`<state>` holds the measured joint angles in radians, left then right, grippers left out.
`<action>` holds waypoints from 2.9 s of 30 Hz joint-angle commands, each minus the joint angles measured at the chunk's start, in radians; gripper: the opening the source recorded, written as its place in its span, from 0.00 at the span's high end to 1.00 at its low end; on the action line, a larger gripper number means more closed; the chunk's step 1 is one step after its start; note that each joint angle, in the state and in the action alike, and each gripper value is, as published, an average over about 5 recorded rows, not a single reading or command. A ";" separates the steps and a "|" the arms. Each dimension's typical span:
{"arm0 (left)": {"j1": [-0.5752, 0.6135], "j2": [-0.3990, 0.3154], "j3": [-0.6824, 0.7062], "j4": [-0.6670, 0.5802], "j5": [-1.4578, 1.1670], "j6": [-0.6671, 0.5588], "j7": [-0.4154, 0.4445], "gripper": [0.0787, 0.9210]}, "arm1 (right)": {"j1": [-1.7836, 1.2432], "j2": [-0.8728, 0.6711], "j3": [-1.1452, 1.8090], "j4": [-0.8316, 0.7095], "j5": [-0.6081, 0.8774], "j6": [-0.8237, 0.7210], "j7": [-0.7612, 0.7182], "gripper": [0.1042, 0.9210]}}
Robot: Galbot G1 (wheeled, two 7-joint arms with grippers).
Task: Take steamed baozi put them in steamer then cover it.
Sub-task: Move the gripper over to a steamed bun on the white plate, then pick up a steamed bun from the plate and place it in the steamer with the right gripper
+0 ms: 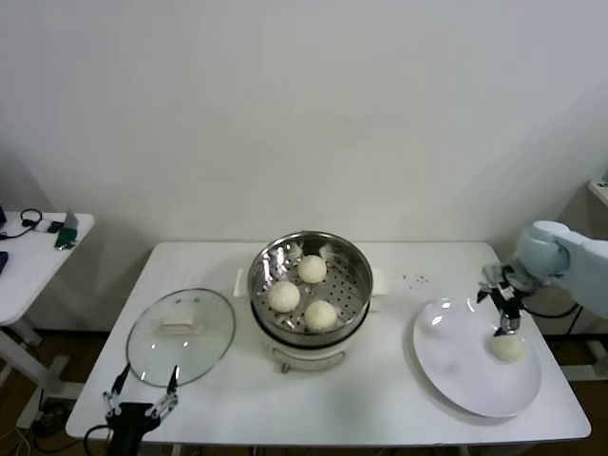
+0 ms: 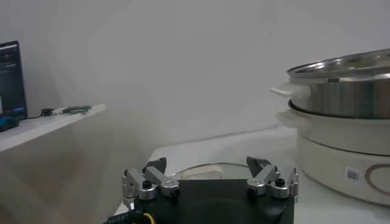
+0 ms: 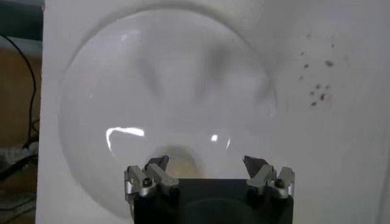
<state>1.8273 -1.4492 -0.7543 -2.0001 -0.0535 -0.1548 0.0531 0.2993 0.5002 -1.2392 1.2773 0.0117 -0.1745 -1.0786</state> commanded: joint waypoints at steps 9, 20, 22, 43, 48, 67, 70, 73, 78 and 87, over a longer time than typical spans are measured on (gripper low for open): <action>-0.005 -0.013 0.004 0.006 0.023 0.012 -0.001 0.12 | -0.318 -0.023 0.276 -0.128 -0.151 0.005 -0.005 0.12; -0.008 -0.019 0.009 0.012 0.034 0.012 -0.002 0.12 | -0.333 0.020 0.303 -0.158 -0.161 0.010 -0.003 0.12; -0.008 -0.019 0.009 0.012 0.034 0.012 -0.002 0.12 | -0.333 0.026 0.303 -0.161 -0.161 0.010 -0.005 0.12; -0.005 -0.020 0.010 0.008 0.031 0.009 -0.002 0.12 | -0.243 0.010 0.251 -0.142 -0.009 -0.009 -0.012 0.30; -0.005 -0.019 0.014 0.005 0.027 0.007 -0.002 0.12 | -0.006 0.037 0.055 -0.125 0.150 -0.047 -0.002 0.31; 0.009 -0.010 0.070 0.016 -0.028 -0.024 -0.011 0.12 | 0.658 0.492 -0.491 -0.007 0.842 -0.203 0.124 0.30; 0.003 -0.004 0.079 0.008 -0.028 -0.017 -0.010 0.12 | 0.681 0.547 -0.518 0.021 0.896 -0.215 0.140 0.30; -0.006 -0.003 0.090 0.001 -0.025 -0.008 -0.008 0.12 | 0.684 0.596 -0.537 0.033 0.929 -0.224 0.153 0.30; -0.020 0.002 0.100 0.003 -0.022 -0.005 -0.007 0.12 | 0.648 0.659 -0.556 0.044 0.943 -0.238 0.173 0.30; -0.022 0.015 0.102 0.010 -0.028 -0.010 -0.008 0.12 | 0.542 0.754 -0.552 0.032 0.940 -0.262 0.214 0.30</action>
<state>1.8073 -1.4392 -0.6579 -1.9908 -0.0790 -0.1643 0.0453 0.8694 1.1141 -1.7445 1.3042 0.8749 -0.4105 -0.9015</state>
